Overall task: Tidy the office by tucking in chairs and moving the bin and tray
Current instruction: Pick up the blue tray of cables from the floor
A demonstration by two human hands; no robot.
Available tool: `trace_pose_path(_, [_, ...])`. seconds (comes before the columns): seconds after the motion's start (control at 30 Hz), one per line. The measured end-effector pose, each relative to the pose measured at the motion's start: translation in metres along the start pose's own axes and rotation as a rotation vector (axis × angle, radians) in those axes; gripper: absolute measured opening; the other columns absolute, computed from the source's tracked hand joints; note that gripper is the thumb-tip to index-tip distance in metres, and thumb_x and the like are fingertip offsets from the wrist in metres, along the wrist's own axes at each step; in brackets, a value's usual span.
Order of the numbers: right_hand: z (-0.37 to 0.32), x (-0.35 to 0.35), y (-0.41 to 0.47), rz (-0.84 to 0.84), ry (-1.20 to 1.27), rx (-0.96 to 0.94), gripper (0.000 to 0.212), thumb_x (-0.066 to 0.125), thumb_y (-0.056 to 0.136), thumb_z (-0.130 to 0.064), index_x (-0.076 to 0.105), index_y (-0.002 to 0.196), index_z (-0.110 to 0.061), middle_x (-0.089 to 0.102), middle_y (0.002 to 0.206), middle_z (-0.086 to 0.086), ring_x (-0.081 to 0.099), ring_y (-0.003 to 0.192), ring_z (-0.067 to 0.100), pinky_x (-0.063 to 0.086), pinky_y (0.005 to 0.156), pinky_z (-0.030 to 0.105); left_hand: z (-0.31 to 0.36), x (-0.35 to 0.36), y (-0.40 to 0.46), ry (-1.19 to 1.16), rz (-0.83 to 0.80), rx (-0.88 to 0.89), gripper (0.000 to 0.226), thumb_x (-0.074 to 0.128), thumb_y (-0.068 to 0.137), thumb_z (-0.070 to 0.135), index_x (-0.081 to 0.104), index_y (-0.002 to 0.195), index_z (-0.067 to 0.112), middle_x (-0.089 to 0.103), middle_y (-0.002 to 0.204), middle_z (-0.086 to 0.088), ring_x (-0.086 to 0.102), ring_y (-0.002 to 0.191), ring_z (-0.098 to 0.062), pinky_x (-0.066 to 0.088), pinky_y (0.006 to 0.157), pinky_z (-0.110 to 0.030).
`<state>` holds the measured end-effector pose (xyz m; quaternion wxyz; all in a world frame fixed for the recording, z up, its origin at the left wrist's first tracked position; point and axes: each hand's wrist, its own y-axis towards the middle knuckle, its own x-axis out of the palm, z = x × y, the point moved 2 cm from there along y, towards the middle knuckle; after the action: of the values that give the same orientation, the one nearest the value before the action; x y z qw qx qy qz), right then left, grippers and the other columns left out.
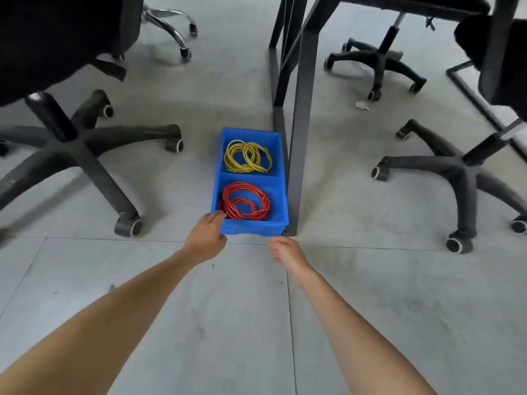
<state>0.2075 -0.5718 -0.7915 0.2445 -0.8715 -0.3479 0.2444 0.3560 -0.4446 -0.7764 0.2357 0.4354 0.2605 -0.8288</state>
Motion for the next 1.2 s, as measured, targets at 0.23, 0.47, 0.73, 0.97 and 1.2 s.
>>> trace_pose_path(0.23, [-0.007, 0.02, -0.004, -0.068, 0.188, 0.112, 0.022, 0.045, 0.093, -0.008, 0.053, 0.114, -0.006, 0.058, 0.117, 0.013, 0.057, 0.111, 0.026, 0.046, 0.09, 0.029, 0.005, 0.013, 0.025, 0.261, -0.314, -0.044, 0.065, 0.044, 0.091, 0.022, 0.013, 0.147, 0.007, 0.016, 0.155, -0.007, 0.014, 0.143, -0.023, 0.013, 0.116, -0.04])
trace_pose_path(0.47, [0.0, 0.032, -0.008, -0.089, 0.323, 0.223, 0.023, 0.041, 0.095, -0.01, 0.048, 0.116, -0.01, 0.055, 0.114, 0.007, 0.056, 0.109, 0.022, 0.043, 0.092, 0.031, 0.01, 0.012, 0.021, 0.335, -0.279, -0.025, 0.061, 0.05, 0.082, 0.019, 0.032, 0.139, 0.01, 0.038, 0.137, -0.008, 0.038, 0.128, -0.025, 0.03, 0.108, -0.035])
trace_pose_path(0.73, [0.043, 0.034, -0.012, -0.058, 0.299, 0.289, 0.015, 0.046, 0.095, -0.025, 0.048, 0.104, -0.013, 0.052, 0.091, 0.004, 0.053, 0.079, 0.017, 0.044, 0.068, 0.025, 0.021, 0.051, -0.035, 0.218, -0.317, 0.007, 0.05, 0.048, 0.082, 0.012, 0.048, 0.131, 0.023, 0.039, 0.136, -0.004, 0.033, 0.127, -0.024, 0.027, 0.11, -0.042])
trace_pose_path(0.97, [0.093, 0.004, -0.033, 0.177, 0.29, 0.302, 0.016, 0.066, 0.08, -0.004, 0.055, 0.075, -0.014, 0.061, 0.091, 0.017, 0.059, 0.076, 0.029, 0.05, 0.059, 0.033, 0.059, 0.085, -0.104, -0.042, -0.469, 0.043, 0.05, 0.043, 0.072, 0.016, 0.057, 0.12, 0.017, 0.062, 0.119, -0.004, 0.053, 0.116, -0.024, 0.038, 0.098, -0.03])
trace_pose_path(1.2, [0.118, -0.062, -0.025, 0.238, 0.017, 0.239, 0.017, 0.068, 0.08, -0.008, 0.057, 0.068, -0.009, 0.066, 0.09, 0.024, 0.064, 0.075, 0.033, 0.055, 0.068, 0.043, 0.061, 0.059, -0.102, -0.337, -0.279, 0.079, 0.05, 0.043, 0.073, 0.014, 0.058, 0.12, 0.004, 0.061, 0.121, -0.012, 0.057, 0.111, -0.025, 0.041, 0.097, -0.027])
